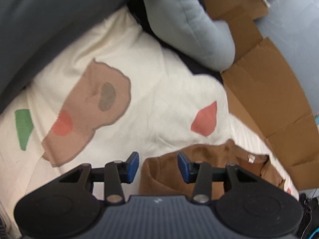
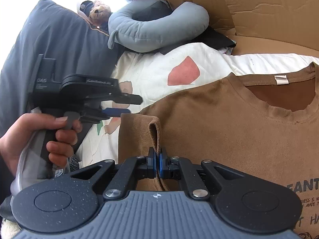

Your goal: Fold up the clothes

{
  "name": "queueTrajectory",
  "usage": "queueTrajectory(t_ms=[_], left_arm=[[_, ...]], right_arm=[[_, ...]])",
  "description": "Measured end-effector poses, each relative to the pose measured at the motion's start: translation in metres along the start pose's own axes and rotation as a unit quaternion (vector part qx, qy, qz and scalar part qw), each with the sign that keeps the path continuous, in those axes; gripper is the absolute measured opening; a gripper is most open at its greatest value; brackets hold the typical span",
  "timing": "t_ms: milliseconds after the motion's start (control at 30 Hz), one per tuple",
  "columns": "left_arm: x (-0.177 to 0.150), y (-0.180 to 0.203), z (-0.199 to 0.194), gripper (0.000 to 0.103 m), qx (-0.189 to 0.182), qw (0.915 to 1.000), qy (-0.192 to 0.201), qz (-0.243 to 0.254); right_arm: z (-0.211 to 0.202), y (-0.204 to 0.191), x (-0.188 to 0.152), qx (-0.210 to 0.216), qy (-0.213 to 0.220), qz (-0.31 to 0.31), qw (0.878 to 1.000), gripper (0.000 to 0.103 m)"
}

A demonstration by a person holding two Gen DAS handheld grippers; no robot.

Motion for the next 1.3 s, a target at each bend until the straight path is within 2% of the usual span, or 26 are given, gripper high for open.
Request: queueTrajectory(t_ms=[100,167,200,233,267,433,533,633,700,733,800,833,900,1033,1300], left_arm=[[-0.003,-0.002,0.013,0.046,0.014,0.9994,-0.025,0.017],[-0.005,-0.005,0.018,0.041,0.013,0.9993,-0.032,0.012],[-0.005,-0.007,0.019,0.035,0.01,0.9993,-0.034,0.007],[-0.005,-0.007,0.02,0.011,0.01,0.9994,-0.033,0.008],[-0.004,-0.006,0.019,0.008,0.014,0.9994,-0.028,0.016],[0.002,0.002,0.01,0.007,0.047,0.9973,0.002,0.056],[0.003,0.005,0.009,0.008,0.072,0.9939,0.008,0.083],[0.01,0.004,0.009,0.01,0.076,0.9942,0.011,0.076],[0.016,0.001,0.001,0.012,0.075,0.9949,0.033,0.058],[0.019,0.0,-0.004,0.018,0.076,0.9948,0.046,0.049],[0.024,-0.002,-0.013,0.024,0.065,0.9949,0.064,0.044],[0.025,-0.003,-0.015,0.024,0.063,0.9947,0.067,0.046],[0.023,-0.007,-0.016,0.023,0.069,0.9943,0.062,0.052],[0.011,-0.013,-0.013,0.023,0.06,0.9956,0.046,0.056],[-0.011,-0.009,-0.009,0.024,-0.01,0.9976,0.053,0.043]], right_arm=[[0.0,0.003,0.0,-0.002,0.002,0.005,1.0,0.002],[0.0,0.007,0.0,-0.004,0.003,0.009,1.0,0.002],[0.0,0.008,0.0,-0.004,0.002,0.011,1.0,0.001],[0.0,0.01,-0.001,-0.004,0.001,0.012,1.0,0.001],[0.0,0.011,-0.001,-0.004,0.0,0.011,1.0,0.001],[0.001,0.013,-0.001,-0.002,0.001,0.016,1.0,0.001],[0.002,0.014,0.0,-0.005,0.003,0.018,1.0,0.001],[0.008,0.024,-0.002,-0.014,-0.003,0.037,0.999,0.001],[0.013,0.033,-0.005,-0.026,-0.01,0.048,0.998,0.001],[0.015,0.038,-0.006,-0.032,-0.013,0.05,0.998,0.001],[0.019,0.048,-0.009,-0.043,-0.017,0.053,0.998,0.001],[0.02,0.051,-0.01,-0.047,-0.018,0.056,0.997,0.001],[0.021,0.059,-0.011,-0.054,-0.019,0.063,0.996,0.001],[0.022,0.063,-0.012,-0.061,-0.02,0.072,0.995,0.001],[0.012,0.069,-0.012,-0.076,-0.006,0.092,0.993,0.001]])
Point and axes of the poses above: each gripper's, at about its wrist camera, not at the fingertips, and z roughly the way its jaws point, y to its right, x to its top, the point moved 8 cm from there along z, roughly the way its jaws point, and after that the axes turned 7 degrees about z, right-handed, at the moved point
